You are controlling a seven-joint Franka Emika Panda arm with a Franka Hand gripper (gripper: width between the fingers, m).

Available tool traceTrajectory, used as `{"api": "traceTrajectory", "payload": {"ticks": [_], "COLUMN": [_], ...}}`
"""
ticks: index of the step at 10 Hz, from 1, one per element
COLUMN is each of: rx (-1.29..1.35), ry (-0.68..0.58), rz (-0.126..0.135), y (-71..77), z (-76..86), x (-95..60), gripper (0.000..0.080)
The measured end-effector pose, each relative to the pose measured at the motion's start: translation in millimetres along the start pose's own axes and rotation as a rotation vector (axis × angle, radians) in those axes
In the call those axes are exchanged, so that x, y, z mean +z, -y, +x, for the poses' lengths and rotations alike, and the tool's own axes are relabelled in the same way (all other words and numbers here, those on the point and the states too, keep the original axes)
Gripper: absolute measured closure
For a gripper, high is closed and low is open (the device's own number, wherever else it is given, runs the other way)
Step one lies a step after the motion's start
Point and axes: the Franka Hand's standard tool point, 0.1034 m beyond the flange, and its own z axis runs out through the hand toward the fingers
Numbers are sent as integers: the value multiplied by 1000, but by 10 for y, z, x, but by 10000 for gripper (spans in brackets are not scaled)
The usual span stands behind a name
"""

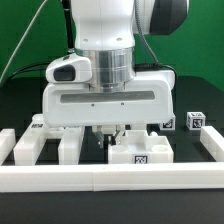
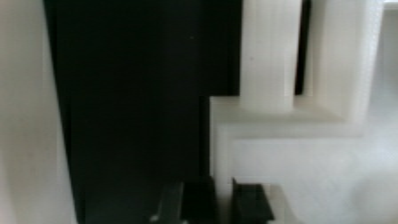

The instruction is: Assemble chair

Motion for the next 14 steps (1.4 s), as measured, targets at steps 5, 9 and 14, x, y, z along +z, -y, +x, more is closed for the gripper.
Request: {"api": "traceTrajectory", "payload": {"ticks": [5, 9, 14], "rx": [8, -31, 25], "ry": [-19, -46, -46], "rz": [7, 7, -6], "y": [526, 771, 772], "z": [189, 365, 362], "x": [-8, -20, 4], "gripper": [771, 771, 694]}}
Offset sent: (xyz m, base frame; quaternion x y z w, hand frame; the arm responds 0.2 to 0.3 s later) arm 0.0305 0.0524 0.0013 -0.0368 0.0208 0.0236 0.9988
